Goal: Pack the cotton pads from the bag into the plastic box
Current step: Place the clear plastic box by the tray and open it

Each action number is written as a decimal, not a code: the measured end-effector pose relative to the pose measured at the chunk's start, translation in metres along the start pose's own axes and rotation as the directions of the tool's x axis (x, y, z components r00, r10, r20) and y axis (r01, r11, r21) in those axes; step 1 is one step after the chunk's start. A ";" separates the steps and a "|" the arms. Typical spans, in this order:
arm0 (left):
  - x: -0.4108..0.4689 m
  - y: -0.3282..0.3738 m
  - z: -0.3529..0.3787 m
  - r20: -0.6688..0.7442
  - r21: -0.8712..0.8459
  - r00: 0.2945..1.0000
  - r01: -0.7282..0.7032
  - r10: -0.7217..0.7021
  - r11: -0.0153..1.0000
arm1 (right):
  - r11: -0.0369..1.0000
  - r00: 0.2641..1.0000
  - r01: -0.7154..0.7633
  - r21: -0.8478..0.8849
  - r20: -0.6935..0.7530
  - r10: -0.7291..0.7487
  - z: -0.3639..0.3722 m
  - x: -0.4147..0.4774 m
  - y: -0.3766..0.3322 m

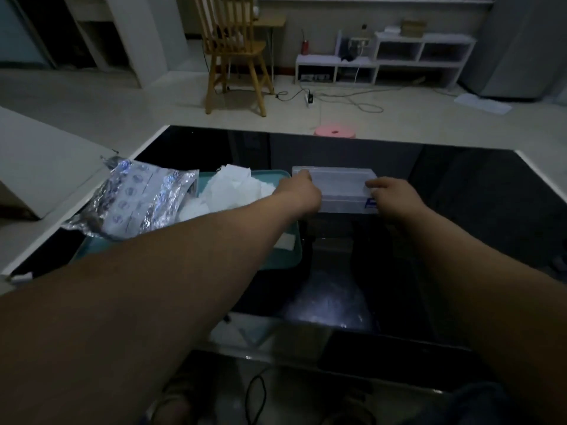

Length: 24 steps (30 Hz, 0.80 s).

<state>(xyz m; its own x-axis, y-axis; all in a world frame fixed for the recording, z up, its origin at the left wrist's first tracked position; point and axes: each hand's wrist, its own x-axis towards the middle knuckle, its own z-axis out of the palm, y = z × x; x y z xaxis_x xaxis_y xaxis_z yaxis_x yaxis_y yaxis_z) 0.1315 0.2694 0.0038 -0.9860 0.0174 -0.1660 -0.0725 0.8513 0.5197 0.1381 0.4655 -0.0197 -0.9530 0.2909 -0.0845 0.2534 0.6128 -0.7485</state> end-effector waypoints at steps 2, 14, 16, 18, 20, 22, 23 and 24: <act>-0.025 -0.003 0.018 0.002 -0.080 0.999 0.038 -0.038 0.996 | 0.999 0.999 -0.031 0.037 0.006 0.031 -0.004 -0.020 0.013; -0.066 -0.002 0.054 -0.034 -0.407 0.990 0.114 -0.139 0.906 | 0.978 0.997 -0.079 0.194 0.037 0.073 -0.007 -0.045 0.041; -0.066 -0.001 0.055 -0.021 -0.430 0.987 0.136 -0.161 0.893 | 0.974 0.995 -0.087 0.210 0.066 0.075 -0.011 -0.045 0.042; -0.063 0.001 0.054 -0.006 -0.452 0.983 0.162 -0.184 0.877 | 0.975 0.994 -0.086 0.205 0.084 0.070 -0.010 -0.044 0.043; -0.062 0.005 0.052 0.019 -0.480 0.978 0.189 -0.206 0.856 | 0.989 0.996 -0.062 0.135 0.071 0.053 -0.005 -0.044 0.045; -0.060 0.006 0.051 0.031 -0.501 0.973 0.212 -0.228 0.839 | 0.991 0.998 -0.047 0.128 0.035 0.043 0.001 -0.044 0.047; -0.059 0.007 0.050 0.040 -0.512 0.970 0.224 -0.238 0.829 | 0.988 0.998 -0.052 0.143 0.024 0.049 0.002 -0.044 0.047; -0.057 0.007 0.050 0.049 -0.519 0.967 0.237 -0.248 0.821 | 0.987 0.999 -0.052 0.150 0.021 0.050 0.003 -0.043 0.048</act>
<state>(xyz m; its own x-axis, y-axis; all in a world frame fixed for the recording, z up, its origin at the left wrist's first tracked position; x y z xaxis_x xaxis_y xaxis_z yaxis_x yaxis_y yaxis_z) 0.1949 0.3007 -0.0248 -0.9284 -0.1690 -0.3309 -0.3715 0.4310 0.8223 0.1908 0.4798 -0.0536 -0.9425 0.3052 -0.1358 0.2753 0.4794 -0.8333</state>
